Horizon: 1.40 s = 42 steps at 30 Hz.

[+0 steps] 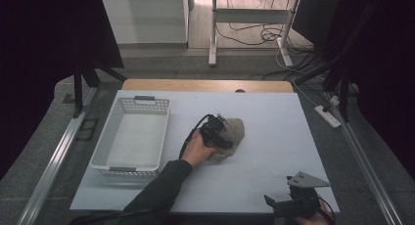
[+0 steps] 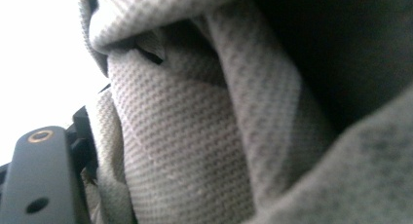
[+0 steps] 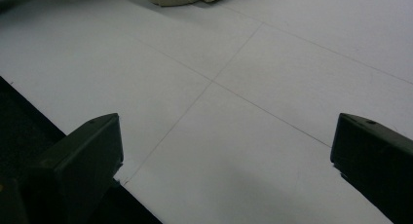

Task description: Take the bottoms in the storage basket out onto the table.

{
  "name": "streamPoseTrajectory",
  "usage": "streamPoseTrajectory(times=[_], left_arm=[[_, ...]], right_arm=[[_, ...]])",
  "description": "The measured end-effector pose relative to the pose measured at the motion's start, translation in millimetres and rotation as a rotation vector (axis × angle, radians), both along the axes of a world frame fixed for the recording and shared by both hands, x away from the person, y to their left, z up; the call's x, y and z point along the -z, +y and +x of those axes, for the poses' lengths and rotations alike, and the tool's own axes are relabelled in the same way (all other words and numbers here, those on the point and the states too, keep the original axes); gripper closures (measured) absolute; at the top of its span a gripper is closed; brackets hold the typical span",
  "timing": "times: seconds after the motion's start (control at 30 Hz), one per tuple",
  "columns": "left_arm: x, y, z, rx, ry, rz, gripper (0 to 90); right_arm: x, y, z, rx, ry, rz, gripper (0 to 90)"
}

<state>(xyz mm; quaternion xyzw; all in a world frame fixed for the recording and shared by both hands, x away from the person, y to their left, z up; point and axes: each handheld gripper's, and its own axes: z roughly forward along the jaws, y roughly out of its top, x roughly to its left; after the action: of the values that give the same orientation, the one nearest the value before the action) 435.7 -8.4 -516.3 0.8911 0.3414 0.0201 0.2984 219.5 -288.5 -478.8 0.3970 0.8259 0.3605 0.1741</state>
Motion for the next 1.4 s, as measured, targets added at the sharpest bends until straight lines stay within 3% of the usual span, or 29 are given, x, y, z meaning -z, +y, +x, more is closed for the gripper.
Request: streamPoseTrajectory(times=[0.33, 0.5, 0.93, 1.4], left_arm=[[-1.5, -0.7, 1.1, 0.009, 0.042, -0.039, 4.7], [-4.5, -0.7, -1.0, 0.020, 0.035, -0.065, 1.8], [-8.6, 1.4, -6.4, 0.045, 0.010, -0.065, 0.0], [-20.5, 5.8, -11.3, 0.058, -0.005, -0.101, 0.0]], right_arm=[[-0.1, -0.1, -0.1, -0.002, 0.000, -0.001, 0.0], [0.0, -0.2, -0.1, -0.001, 0.000, 0.001, 0.0], [0.0, 0.3, -0.1, -0.001, 0.000, -0.003, 0.0], [0.1, 0.5, -0.1, -0.001, 0.000, -0.005, 0.0]])
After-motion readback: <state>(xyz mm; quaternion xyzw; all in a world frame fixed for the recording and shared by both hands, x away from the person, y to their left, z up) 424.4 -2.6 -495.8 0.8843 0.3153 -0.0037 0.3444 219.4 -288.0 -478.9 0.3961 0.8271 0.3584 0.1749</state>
